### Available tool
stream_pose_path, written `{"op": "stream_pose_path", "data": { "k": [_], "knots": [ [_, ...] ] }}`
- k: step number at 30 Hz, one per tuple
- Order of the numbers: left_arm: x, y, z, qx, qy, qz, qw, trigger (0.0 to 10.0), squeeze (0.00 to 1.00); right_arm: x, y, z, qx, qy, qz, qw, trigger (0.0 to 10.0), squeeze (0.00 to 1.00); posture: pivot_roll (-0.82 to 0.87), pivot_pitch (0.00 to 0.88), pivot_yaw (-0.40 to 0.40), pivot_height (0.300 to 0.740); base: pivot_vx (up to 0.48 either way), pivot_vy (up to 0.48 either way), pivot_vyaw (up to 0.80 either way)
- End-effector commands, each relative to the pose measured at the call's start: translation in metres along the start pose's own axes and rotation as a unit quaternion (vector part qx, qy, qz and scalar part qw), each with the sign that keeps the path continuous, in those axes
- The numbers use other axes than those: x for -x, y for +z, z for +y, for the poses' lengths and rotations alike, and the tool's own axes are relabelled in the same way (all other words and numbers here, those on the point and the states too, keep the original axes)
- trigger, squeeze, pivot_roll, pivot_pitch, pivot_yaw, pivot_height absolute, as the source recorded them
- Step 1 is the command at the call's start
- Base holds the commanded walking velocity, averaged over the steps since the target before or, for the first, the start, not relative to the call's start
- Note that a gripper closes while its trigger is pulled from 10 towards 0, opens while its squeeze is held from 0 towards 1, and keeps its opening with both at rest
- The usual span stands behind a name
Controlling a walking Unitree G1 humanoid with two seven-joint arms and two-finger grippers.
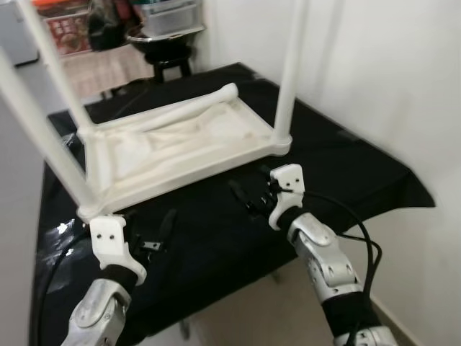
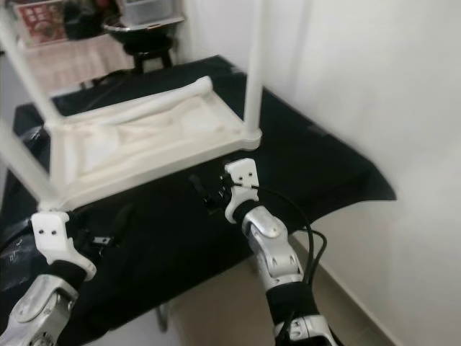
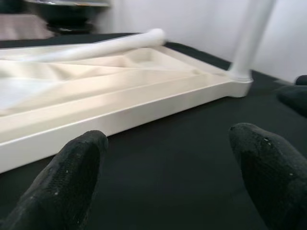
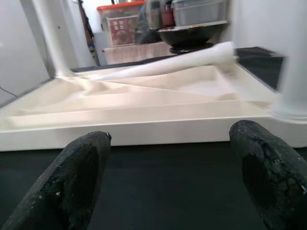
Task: Building children table
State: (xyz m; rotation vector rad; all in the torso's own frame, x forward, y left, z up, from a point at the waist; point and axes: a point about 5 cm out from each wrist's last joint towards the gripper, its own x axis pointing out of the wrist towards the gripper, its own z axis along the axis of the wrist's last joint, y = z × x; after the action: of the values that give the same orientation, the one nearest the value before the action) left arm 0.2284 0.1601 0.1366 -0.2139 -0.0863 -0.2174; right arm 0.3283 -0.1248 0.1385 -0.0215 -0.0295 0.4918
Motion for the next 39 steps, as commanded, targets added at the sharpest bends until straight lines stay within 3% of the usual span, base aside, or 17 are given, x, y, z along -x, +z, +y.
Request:
{"op": "stream_pose_path", "data": {
  "k": [1, 6, 21, 24, 30, 36, 39],
  "knots": [
    [0.005, -0.001, 0.007, -0.011, 0.012, 0.006, 1.000, 10.0, 0.00, -0.005, 0.002, 0.009, -0.009, 0.020, -0.012, 1.000, 10.0, 0.00, -0.06, 0.036, 0.042, 0.740, 0.289, 0.000, 0.80],
    [0.005, -0.002, 0.007, -0.012, 0.011, 0.007, 1.000, 10.0, 0.00, -0.005, 0.002, 0.009, -0.015, 0.026, -0.015, 0.999, 10.0, 0.00, -0.06, 0.027, 0.040, 0.740, 0.285, 0.000, 0.80],
    [0.005, -0.004, 0.006, -0.010, 0.011, 0.010, 1.000, 10.0, 0.00, -0.008, -0.002, 0.014, -0.006, 0.065, 0.005, 0.998, 10.0, 0.00, -0.06, 0.021, 0.038, 0.740, 0.169, 0.000, 0.00],
    [0.004, -0.006, 0.005, -0.026, 0.006, 0.025, 0.999, 10.0, 0.00, -0.009, -0.002, 0.017, 0.010, 0.079, 0.013, 0.997, 10.0, 0.00, -0.06, 0.025, 0.038, 0.740, 0.000, -0.433, 0.00],
    [0.004, -0.005, 0.006, -0.021, 0.013, 0.018, 1.000, 10.0, 0.00, -0.008, -0.002, 0.020, 0.040, 0.096, 0.018, 0.994, 10.0, 0.00, -0.06, 0.027, 0.037, 0.740, 0.000, -0.435, 0.00],
    [0.004, -0.003, 0.006, -0.020, 0.020, 0.012, 1.000, 10.0, 0.00, -0.009, -0.002, 0.022, 0.061, 0.105, 0.028, 0.992, 10.0, 0.00, -0.06, 0.029, 0.036, 0.740, 0.000, 0.000, 0.00],
    [0.005, -0.003, 0.006, -0.015, 0.024, 0.016, 0.999, 10.0, 0.00, -0.010, -0.002, 0.025, 0.101, 0.124, 0.041, 0.986, 10.0, 0.00, -0.06, 0.029, 0.036, 0.740, 0.000, 0.000, 0.00]
  ]
}}
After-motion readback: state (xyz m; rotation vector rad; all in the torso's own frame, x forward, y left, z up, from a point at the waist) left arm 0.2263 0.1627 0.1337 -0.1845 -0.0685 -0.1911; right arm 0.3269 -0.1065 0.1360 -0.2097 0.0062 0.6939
